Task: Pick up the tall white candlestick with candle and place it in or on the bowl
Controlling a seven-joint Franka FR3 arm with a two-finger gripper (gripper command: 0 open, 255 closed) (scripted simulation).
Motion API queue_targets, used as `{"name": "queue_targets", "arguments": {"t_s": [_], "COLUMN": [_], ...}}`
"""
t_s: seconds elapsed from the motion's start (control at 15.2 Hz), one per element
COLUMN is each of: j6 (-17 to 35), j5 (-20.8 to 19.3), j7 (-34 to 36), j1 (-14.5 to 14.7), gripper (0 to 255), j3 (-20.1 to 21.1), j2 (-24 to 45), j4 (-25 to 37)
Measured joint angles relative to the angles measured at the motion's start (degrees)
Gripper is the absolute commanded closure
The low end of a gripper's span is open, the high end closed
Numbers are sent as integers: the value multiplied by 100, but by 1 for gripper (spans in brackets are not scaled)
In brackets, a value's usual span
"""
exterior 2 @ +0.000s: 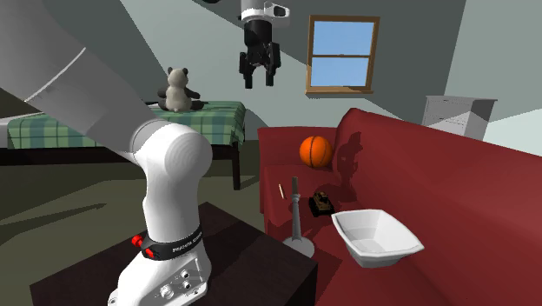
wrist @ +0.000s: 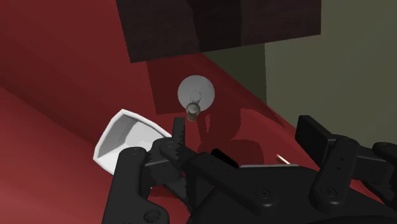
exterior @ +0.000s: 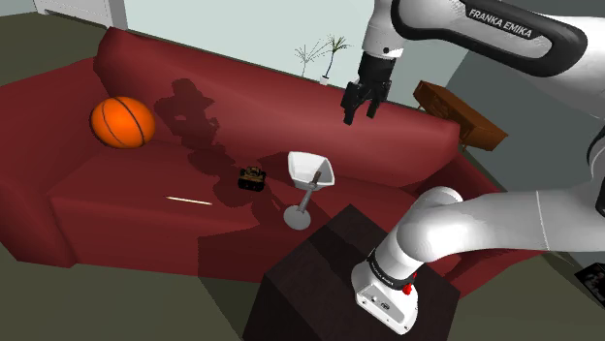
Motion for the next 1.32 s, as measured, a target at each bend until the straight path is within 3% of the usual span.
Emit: {"name": "queue_targets", "arguments": {"t_s": [0.33,0.92,1.32], "j6": [533,2336,3608], "j5": [-96,-397,-620], "j7": [-98,-314,-393], "j1": [-14,-106,-198], "gripper": [0,0,0], "j3": [-81,-309,-442], "j2": [106,955,1990], "j4": [-466,-1511,-1802]}}
